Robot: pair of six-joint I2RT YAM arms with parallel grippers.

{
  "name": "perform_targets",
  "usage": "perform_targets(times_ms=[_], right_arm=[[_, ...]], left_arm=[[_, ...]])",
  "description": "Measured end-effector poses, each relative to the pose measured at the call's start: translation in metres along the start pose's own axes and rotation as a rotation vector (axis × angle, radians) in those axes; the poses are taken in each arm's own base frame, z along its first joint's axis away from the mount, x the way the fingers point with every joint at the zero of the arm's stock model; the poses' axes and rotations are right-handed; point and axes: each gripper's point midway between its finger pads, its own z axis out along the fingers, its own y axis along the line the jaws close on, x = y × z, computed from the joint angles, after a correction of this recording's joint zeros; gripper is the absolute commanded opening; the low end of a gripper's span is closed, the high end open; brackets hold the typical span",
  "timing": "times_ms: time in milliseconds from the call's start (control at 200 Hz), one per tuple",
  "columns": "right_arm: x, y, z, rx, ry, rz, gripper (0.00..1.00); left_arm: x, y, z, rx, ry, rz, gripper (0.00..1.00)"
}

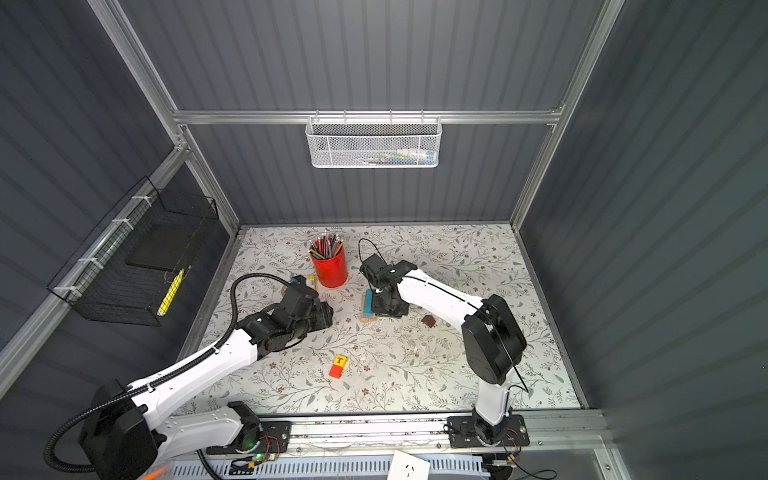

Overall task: Build the wood block tower
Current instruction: 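Carry the yellow E cube over the teal block, then lower the yellow E cube beside the teal block and release it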

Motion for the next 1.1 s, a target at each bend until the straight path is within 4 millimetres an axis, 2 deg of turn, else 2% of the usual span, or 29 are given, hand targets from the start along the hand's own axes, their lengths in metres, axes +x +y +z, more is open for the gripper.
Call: perform_targets(times_ms=[135,340,610,1101], right_arm=[[-0.012,0.018,0.005,0.0,-0.009,0.007,0.27],[-0.028,0.039,0.017,0.003,-0.023,0.014,0.28],[-0.03,0.043,0.034,0.043,-0.005,0.008,0.29],[-0.036,0.05,0.046,0.062,0.0,0.003,0.31]], left_arm=[[-0.005,0.01,-0.001,-0.006,-0.007,-0.029,0.65],[-0.005,0.011,-0.003,0.003,-0.005,-0.032,0.65],[-0.006,0.011,-0.004,0.003,-0.008,-0.034,0.65],[-0.007,0.015,-0.003,-0.009,-0.011,-0.038,0.65]])
